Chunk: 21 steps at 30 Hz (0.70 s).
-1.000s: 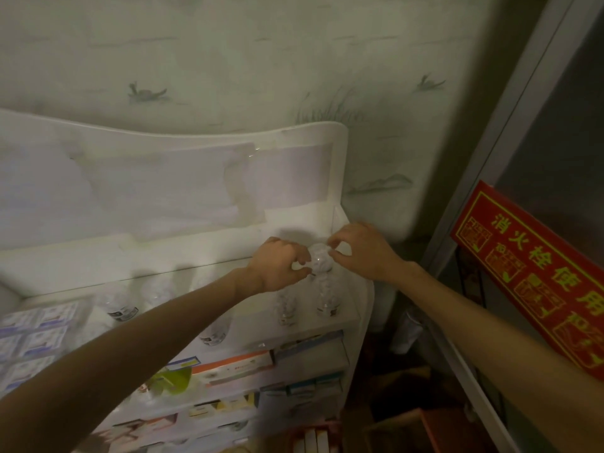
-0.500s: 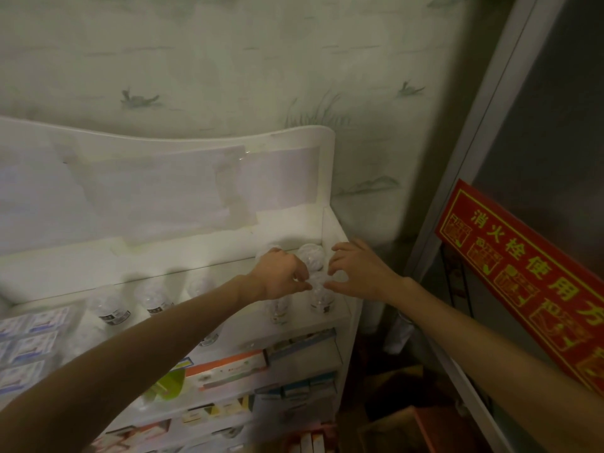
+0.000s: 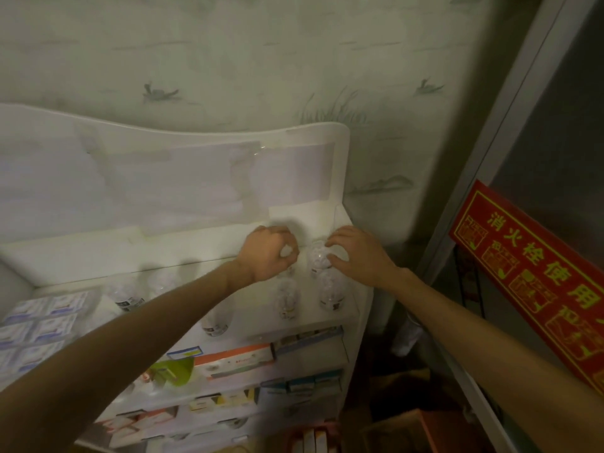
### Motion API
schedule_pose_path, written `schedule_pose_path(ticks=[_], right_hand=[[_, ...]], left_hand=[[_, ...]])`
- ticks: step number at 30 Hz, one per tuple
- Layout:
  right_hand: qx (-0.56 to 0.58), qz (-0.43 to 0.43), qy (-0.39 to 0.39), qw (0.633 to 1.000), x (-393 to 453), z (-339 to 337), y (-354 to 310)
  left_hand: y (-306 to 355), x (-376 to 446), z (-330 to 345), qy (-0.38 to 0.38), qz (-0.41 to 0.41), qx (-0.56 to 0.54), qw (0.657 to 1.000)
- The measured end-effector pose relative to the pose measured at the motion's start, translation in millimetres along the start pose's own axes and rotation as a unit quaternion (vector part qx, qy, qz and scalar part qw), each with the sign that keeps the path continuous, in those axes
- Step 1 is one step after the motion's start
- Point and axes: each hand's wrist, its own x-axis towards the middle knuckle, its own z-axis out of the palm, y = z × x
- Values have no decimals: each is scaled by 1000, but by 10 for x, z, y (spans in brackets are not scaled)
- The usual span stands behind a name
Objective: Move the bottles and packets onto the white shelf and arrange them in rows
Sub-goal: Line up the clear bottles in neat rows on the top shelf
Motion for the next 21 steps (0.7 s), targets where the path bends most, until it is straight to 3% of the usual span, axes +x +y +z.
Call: schedule_pose_path(ticks=[5,9,14,21], right_hand=[[20,14,-52,998,380,83,-198],[5,46,-136,990,629,224,-366],[-13,85,-181,980,789,385,-434],[3,81,-147,986,739,539,-399]], left_hand=[[-254,19,-58,-92,-122,-6,988],[-334,-7,-31,-144,-154,7,977],[-388,-57,78,-177,-166,-1,970],[-455,-149,133,-163,-182,-47,968]])
